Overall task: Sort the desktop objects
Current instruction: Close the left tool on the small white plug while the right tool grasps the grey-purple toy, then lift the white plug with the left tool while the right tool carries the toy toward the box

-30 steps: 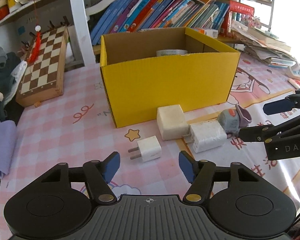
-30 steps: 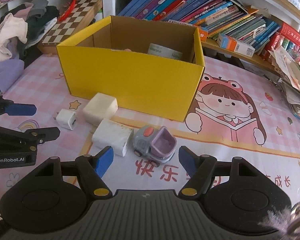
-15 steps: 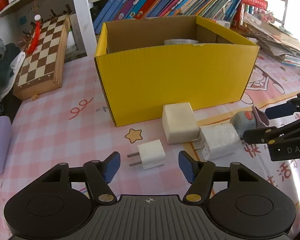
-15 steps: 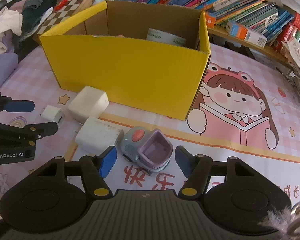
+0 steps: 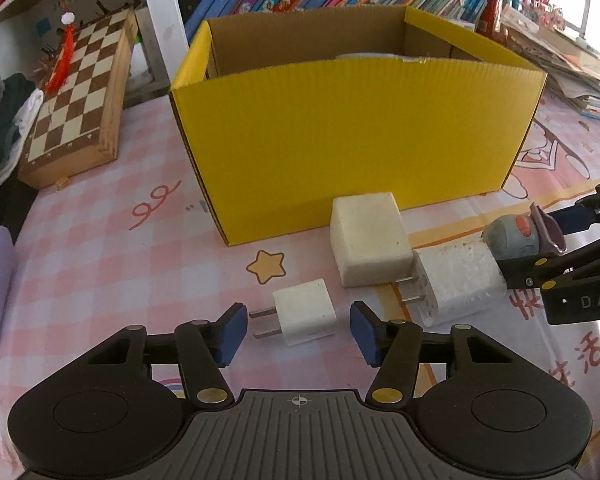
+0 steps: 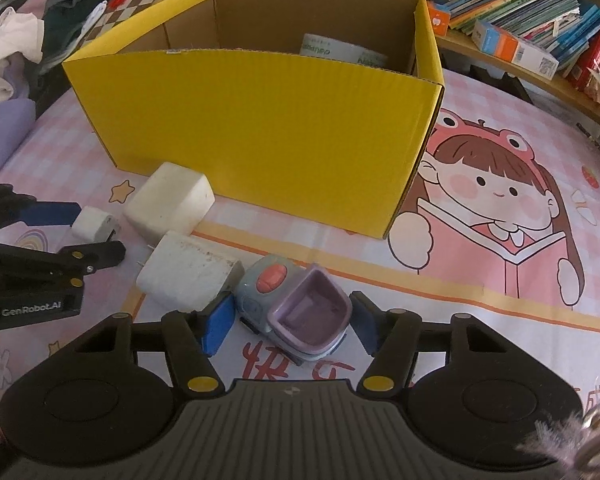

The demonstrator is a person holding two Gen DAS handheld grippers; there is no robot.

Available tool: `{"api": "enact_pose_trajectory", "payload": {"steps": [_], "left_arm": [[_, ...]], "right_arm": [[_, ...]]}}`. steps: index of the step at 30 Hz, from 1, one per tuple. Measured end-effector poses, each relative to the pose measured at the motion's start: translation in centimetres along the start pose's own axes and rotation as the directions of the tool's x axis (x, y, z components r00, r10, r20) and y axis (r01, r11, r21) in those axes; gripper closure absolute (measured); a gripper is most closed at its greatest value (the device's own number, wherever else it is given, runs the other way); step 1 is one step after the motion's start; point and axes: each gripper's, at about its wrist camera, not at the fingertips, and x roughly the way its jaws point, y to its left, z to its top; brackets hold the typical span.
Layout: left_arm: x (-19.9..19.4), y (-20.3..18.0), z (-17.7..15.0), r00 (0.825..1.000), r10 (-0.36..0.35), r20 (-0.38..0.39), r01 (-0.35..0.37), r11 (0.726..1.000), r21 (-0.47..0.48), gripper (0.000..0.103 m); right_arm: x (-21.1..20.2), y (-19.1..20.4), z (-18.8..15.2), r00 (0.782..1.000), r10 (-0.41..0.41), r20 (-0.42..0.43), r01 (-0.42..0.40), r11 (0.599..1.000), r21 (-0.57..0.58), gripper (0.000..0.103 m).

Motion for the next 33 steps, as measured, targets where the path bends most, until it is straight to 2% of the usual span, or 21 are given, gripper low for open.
{"api": "enact_pose_trajectory", "payload": {"steps": [2, 4, 18, 33], "left_arm": [[0.1, 0.0, 0.0, 1.000, -0.002, -0.001, 0.002, 1.000, -0.002, 0.048], [0.1, 0.1, 0.0, 1.000, -0.001, 0.001, 0.001, 1.000, -0.002, 0.059], [-1.5, 0.9, -0.5, 0.999, -0.015, 0.043, 0.016, 1.000, -0.025, 0.059], [-4.0, 1.2, -1.9, 0.995, -0.031, 0.096, 0.032, 0.999, -0.006, 0.059]], "right_arm": [[0.0, 0.0, 0.0, 1.000, 0.000, 0.000, 0.000, 1.000, 0.001, 0.043], [-0.1, -0.1, 0.0, 1.000, -0.001, 0.001, 0.001, 1.000, 0.004, 0.043], [-1.7, 0.2, -0.5, 0.999, -0.031, 0.041, 0.030, 0.999, 0.021, 0.044], [-3.7, 1.9, -1.8, 0.995, -0.064, 0.071, 0.062, 0.998, 0.032, 0.044]]}}
